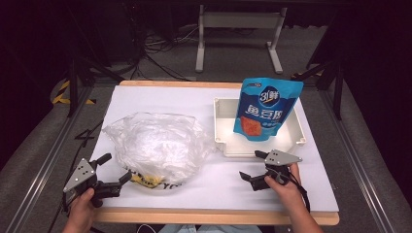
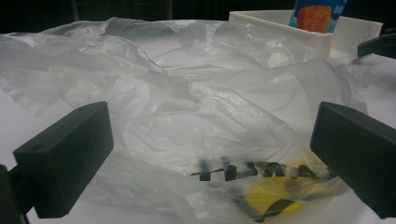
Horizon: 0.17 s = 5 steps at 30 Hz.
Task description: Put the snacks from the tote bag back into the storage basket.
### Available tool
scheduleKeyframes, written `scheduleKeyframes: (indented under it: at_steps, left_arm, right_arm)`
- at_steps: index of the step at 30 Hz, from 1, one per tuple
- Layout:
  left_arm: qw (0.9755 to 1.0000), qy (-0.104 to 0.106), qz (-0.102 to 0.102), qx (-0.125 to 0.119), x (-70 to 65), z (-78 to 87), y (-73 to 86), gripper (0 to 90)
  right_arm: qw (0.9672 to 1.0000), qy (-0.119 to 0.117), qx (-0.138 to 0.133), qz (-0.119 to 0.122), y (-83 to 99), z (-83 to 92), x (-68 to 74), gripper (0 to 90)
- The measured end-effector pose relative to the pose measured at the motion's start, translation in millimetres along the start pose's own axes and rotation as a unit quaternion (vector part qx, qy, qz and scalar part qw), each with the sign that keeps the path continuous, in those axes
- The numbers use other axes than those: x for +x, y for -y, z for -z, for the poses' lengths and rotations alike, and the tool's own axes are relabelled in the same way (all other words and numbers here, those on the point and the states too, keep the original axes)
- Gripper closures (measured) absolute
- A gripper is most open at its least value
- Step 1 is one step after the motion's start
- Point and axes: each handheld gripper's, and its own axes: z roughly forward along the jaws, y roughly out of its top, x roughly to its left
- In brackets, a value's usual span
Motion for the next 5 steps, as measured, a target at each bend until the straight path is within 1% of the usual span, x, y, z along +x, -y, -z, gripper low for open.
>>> scheduleKeyframes:
  at_steps: [3,5]
  left_arm:
    - [1.0,0.001,0.0,0.0,0.1,0.1,-0.2,0.2]
    - [1.0,0.001,0.001,0.0,0.2,0.0,-0.2,0.2]
  right_arm:
    - [1.0,0.007,0.002,-0.004,0.9,0.0,-1.2,3.5]
    - [0.9999,0.01,-0.002,-0.004,1.4,0.1,-2.0,3.5]
